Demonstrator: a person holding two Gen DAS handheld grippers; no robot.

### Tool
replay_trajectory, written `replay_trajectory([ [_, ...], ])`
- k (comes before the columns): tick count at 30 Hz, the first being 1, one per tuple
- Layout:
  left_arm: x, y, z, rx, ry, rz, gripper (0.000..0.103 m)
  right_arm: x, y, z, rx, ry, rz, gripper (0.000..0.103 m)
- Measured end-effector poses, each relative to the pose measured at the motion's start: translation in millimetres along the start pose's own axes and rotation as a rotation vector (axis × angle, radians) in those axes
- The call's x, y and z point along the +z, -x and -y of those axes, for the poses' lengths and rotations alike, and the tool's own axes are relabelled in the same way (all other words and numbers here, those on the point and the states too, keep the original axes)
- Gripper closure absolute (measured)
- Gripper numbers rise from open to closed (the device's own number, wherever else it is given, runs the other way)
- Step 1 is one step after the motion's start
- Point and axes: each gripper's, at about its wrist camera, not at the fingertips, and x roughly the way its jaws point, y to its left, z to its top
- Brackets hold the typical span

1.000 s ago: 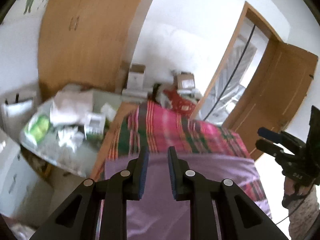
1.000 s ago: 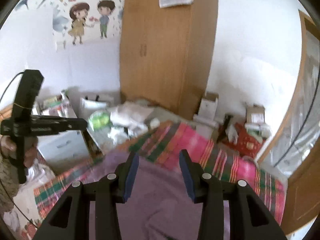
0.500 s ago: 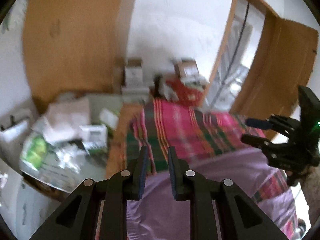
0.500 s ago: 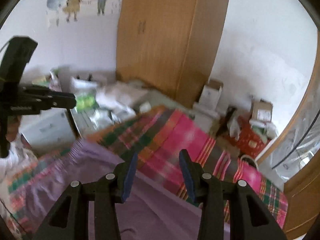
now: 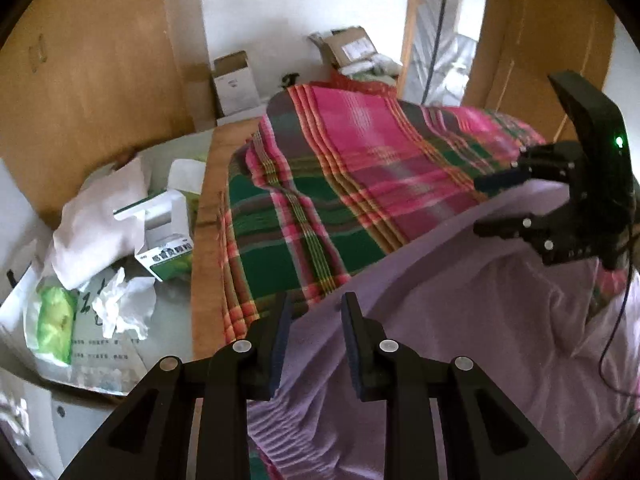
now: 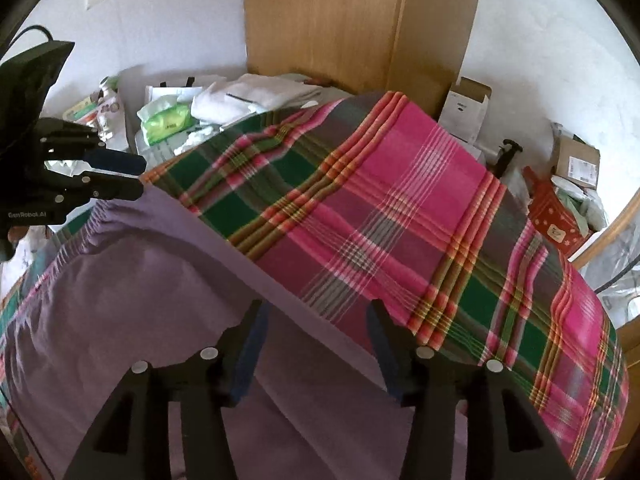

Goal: Fold clothes

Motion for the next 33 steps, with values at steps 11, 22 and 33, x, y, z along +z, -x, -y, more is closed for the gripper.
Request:
replay_trajectory([
  [11, -9, -15, -9, 0.028, -0.062, -0.045, 0.066, -7, -24, 8, -0.008, 0.008, -0.043, 0.049],
  [22, -15, -29, -15, 0.056, -0.024, -0.066, 0.065, -9, -26, 17, 0.013, -0.056, -0.028, 0.044],
  [33, -19, -13, -8, 0.082, -0.027, 0.001, 0.094, -15, -9, 4, -0.042, -0.043, 0.022, 0.094],
])
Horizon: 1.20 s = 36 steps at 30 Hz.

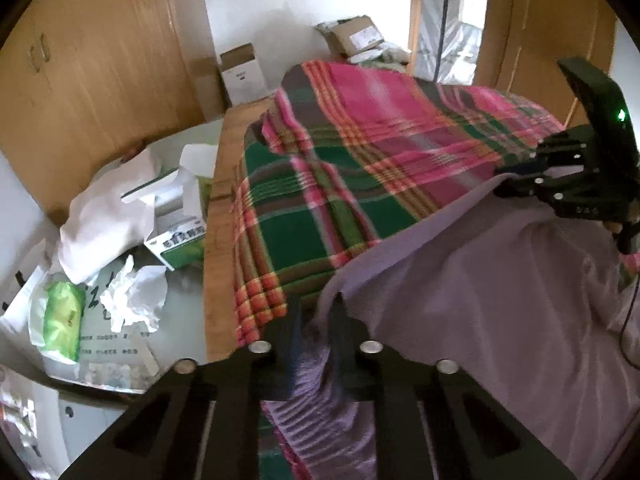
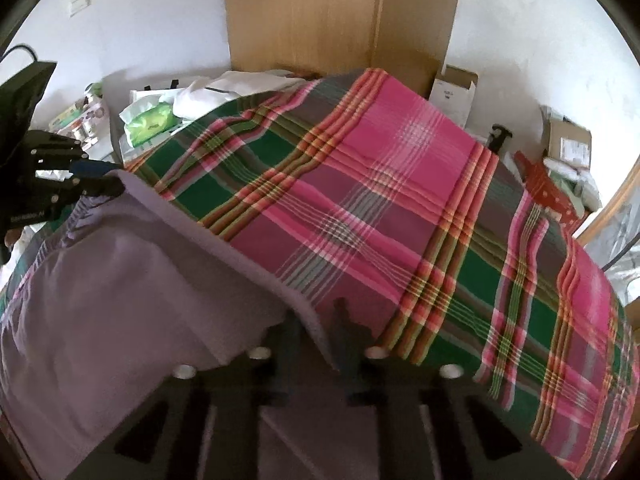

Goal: Fold clothes
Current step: 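Grasp the blanket edge with the left gripper while the right gripper grasps beside it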

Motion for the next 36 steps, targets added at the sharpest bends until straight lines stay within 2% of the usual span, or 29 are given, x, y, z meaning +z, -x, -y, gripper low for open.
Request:
replay_trajectory([
  [10, -4, 43, 11, 0.058, -0.007, 0.108, 0.097, -11, 62, -25, -0.06, -0.017, 0.123, 0.097],
  [13, -9, 60, 20, 0.088, -0.039, 0.151, 0.097, -16, 82, -37, -0.083, -0.018, 0.154, 0.098],
  [18, -20, 79, 27, 0.092, -0.045, 0.183, 0.097, -26, 108, -56, -0.116, -0.006, 0.188, 0.098],
  [24, -35, 98, 32, 0.095, -0.032, 0.205, 0.097, -37, 129, -75, -0.135, 0.006, 0.208, 0.098],
  [31, -53, 126, 38, 0.134, -0.023, 0.244, 0.097, -51, 146, -98, -0.179, -0.001, 0.202, 0.099],
  [36, -70, 144, 39, 0.102, 0.018, 0.27, 0.098, -63, 158, -116, -0.198, 0.003, 0.21, 0.099],
])
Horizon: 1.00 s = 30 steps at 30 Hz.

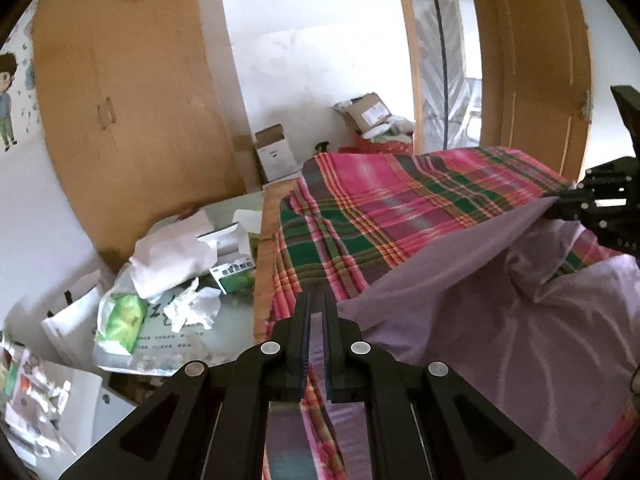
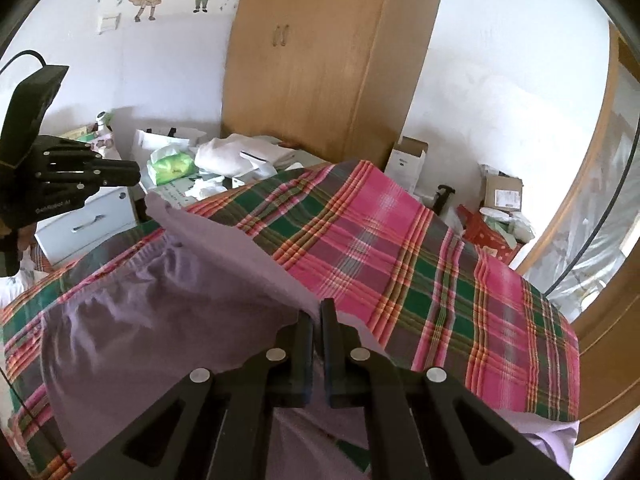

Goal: Fold clothes
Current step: 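Grasp the blanket edge with the left gripper while the right gripper grasps beside it, then lift the mauve blanket edge with both grippers and pull it across the bed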

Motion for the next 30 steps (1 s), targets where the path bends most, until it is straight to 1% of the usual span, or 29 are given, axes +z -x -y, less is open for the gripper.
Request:
replay_trajectory([
  [1, -3, 2, -1, -0.013, 0.018, -0.005, 0.098, -2, 3, -3, -0.004, 0.004, 0.002, 0.1],
  [2, -5, 2, -4, -0.032, 0.059, -0.011, 0.098, -4, 6, -6, -0.007, 0.008, 0.001, 0.1],
  [5, -12, 1, -14, -0.093, 0.201, -0.033, 0.098, -10, 6, -8, -0.01, 0.001, -0.009, 0.1],
  [7, -17, -1, -21, -0.137, 0.309, -0.045, 0.094, -13, 6, -8, -0.007, -0.011, -0.014, 0.1],
  [9, -22, -4, -25, -0.193, 0.404, -0.052, 0.086, -15, 6, -9, -0.007, -0.013, -0.017, 0.1],
  [10, -23, -5, -25, -0.219, 0.436, -0.057, 0.084, -16, 6, -10, -0.007, -0.014, -0.018, 0.1],
  [12, -27, -10, -26, -0.283, 0.509, -0.079, 0.069, -17, 7, -10, -0.009, -0.013, -0.017, 0.1],
  [14, -29, -17, -28, -0.352, 0.593, -0.113, 0.062, -19, 7, -11, -0.004, -0.014, -0.017, 0.1],
  [16, -33, -29, -29, -0.428, 0.693, -0.162, 0.06, -21, 7, -10, 0.002, -0.019, -0.016, 0.1],
  [18, -35, -40, -31, -0.476, 0.776, -0.191, 0.059, -23, 6, -10, 0.007, -0.024, -0.019, 0.1],
  [20, -38, -51, -35, -0.489, 0.871, -0.205, 0.058, -25, 5, -11, 0.012, -0.029, -0.02, 0.1],
  [25, -54, -75, -38, -0.479, 1.065, -0.262, 0.058, -28, 4, -11, 0.025, -0.038, -0.018, 0.1],
  [27, -61, -81, -37, -0.47, 1.128, -0.271, 0.058, -29, 3, -10, 0.033, -0.048, -0.018, 0.1],
  [30, -63, -85, -35, -0.469, 1.173, -0.264, 0.059, -32, 2, -9, 0.043, -0.055, -0.022, 0.1],
])
